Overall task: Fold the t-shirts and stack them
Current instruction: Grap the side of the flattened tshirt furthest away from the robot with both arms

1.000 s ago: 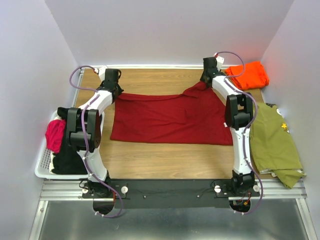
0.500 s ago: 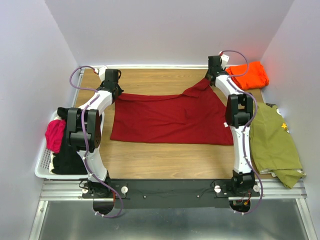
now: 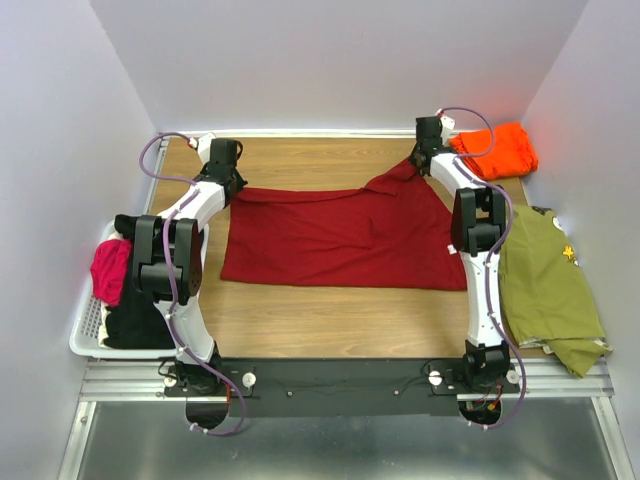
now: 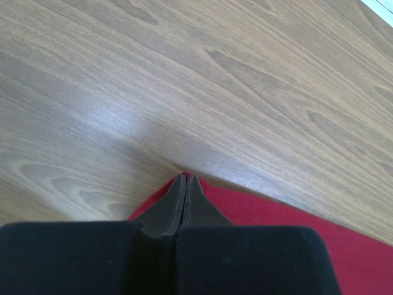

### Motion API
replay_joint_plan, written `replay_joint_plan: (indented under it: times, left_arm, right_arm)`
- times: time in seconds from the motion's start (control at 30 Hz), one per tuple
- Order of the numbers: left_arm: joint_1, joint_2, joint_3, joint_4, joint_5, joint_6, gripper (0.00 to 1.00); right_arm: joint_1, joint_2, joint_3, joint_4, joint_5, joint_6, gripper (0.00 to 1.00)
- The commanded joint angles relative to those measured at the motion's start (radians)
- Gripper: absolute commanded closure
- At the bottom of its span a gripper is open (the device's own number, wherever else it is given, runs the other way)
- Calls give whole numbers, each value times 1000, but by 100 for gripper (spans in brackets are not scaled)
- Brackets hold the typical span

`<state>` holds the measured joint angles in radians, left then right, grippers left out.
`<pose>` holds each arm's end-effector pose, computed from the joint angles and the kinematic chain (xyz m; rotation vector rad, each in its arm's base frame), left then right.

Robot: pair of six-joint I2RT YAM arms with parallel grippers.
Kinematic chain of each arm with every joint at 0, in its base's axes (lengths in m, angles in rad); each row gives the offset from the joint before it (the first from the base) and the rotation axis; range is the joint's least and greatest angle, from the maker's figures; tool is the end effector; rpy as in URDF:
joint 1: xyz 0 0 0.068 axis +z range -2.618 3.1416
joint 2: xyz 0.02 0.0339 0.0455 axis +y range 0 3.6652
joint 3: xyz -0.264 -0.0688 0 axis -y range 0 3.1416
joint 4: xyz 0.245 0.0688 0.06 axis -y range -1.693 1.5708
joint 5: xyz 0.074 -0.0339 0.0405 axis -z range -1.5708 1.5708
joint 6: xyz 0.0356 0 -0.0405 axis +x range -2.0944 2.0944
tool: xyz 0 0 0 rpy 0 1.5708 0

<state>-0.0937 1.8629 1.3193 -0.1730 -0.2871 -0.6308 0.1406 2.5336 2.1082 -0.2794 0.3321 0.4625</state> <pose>0.4174 -0.0291 0.2199 -0.7391 2.1283 -0.0587 0.5627 0.0679 0.1481 0.5264 2.1675 -0.0506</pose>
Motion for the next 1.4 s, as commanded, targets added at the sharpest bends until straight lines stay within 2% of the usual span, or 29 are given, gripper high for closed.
replay_joint_plan:
  times: [0.0, 0.17, 0.57, 0.73, 0.87, 1.37]
  left_arm:
    - [-3, -2, -12, 17, -17, 13, 100]
    - [-3, 4, -2, 18, -20, 14, 100]
    - [-1, 87, 106, 29, -30, 28, 100]
    - [-1, 91, 127, 44, -32, 37, 93]
    - [0, 88, 133, 41, -40, 39, 91]
    - [6, 79, 136, 24, -34, 40, 91]
  right_arm:
    - [-1, 60, 7, -47, -42, 15, 99]
    - [-1, 30, -7, -49, 4, 8, 99]
    - [-36, -183, -37, -47, 91, -12, 99]
    - [-50, -243, -54, -47, 85, -18, 99]
    - [-50, -275, -79, -47, 85, -21, 99]
    - [-50, -439, -270, -47, 105, 2, 99]
